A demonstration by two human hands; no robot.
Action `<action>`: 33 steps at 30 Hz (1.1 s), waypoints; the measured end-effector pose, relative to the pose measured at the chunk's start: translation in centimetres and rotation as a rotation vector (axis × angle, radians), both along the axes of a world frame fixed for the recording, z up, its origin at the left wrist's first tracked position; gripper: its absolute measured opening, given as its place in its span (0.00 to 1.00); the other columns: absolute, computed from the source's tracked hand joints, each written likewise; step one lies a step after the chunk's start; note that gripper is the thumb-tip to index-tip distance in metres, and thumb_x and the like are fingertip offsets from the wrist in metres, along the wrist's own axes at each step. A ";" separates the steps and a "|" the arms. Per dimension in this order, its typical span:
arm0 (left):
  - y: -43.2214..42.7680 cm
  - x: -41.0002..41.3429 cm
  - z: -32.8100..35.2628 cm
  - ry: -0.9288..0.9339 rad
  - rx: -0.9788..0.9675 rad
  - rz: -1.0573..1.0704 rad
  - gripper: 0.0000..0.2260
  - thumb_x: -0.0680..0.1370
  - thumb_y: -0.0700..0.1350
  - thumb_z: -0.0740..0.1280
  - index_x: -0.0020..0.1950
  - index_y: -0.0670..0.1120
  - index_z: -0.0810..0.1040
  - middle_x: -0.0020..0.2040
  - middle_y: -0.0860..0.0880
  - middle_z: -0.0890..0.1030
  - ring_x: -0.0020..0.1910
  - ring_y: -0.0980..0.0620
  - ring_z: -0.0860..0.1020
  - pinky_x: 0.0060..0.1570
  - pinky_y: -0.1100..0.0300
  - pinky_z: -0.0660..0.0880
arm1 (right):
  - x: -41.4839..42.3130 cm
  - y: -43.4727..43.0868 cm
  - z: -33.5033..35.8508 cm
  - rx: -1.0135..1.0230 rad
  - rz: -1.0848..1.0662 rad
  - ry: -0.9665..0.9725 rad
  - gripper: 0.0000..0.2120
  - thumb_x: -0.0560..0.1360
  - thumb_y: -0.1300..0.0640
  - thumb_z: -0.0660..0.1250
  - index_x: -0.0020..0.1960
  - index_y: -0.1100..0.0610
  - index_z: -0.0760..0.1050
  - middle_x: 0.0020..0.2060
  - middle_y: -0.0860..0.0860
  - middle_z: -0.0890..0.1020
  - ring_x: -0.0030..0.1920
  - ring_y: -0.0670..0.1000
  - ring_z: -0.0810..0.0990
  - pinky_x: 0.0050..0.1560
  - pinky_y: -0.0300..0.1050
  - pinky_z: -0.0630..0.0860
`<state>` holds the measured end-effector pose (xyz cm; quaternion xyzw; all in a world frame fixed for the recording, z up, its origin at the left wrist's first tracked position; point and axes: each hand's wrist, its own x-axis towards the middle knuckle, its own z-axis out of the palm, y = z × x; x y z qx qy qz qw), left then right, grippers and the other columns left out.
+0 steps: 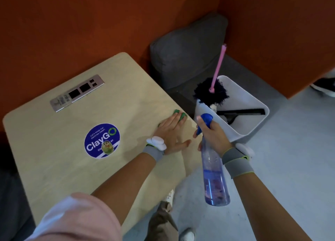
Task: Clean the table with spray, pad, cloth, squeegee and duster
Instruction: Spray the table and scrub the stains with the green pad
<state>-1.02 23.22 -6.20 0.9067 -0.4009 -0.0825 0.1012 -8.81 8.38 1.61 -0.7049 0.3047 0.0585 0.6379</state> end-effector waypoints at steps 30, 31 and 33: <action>-2.8 -11.9 -1.6 0.121 -0.123 -0.282 0.28 0.76 0.34 0.62 0.75 0.39 0.61 0.75 0.41 0.62 0.74 0.42 0.61 0.71 0.49 0.61 | -13.2 -2.0 0.6 -0.107 -0.019 0.085 0.22 0.79 0.42 0.59 0.49 0.63 0.72 0.35 0.56 0.81 0.23 0.58 0.76 0.29 0.51 0.79; -3.0 -11.8 -1.7 0.179 -0.122 -0.272 0.26 0.77 0.37 0.61 0.75 0.39 0.61 0.75 0.40 0.62 0.74 0.42 0.61 0.71 0.49 0.61 | -13.1 -1.8 0.7 -0.112 -0.024 0.082 0.22 0.79 0.42 0.59 0.49 0.63 0.72 0.35 0.57 0.82 0.23 0.58 0.76 0.30 0.51 0.79; -3.4 -11.7 -1.0 0.427 -0.148 -0.149 0.25 0.80 0.48 0.57 0.74 0.35 0.61 0.74 0.37 0.62 0.74 0.42 0.59 0.74 0.55 0.56 | -12.9 -1.5 0.8 -0.135 -0.018 0.076 0.22 0.79 0.41 0.59 0.46 0.61 0.73 0.37 0.58 0.82 0.27 0.56 0.77 0.39 0.57 0.81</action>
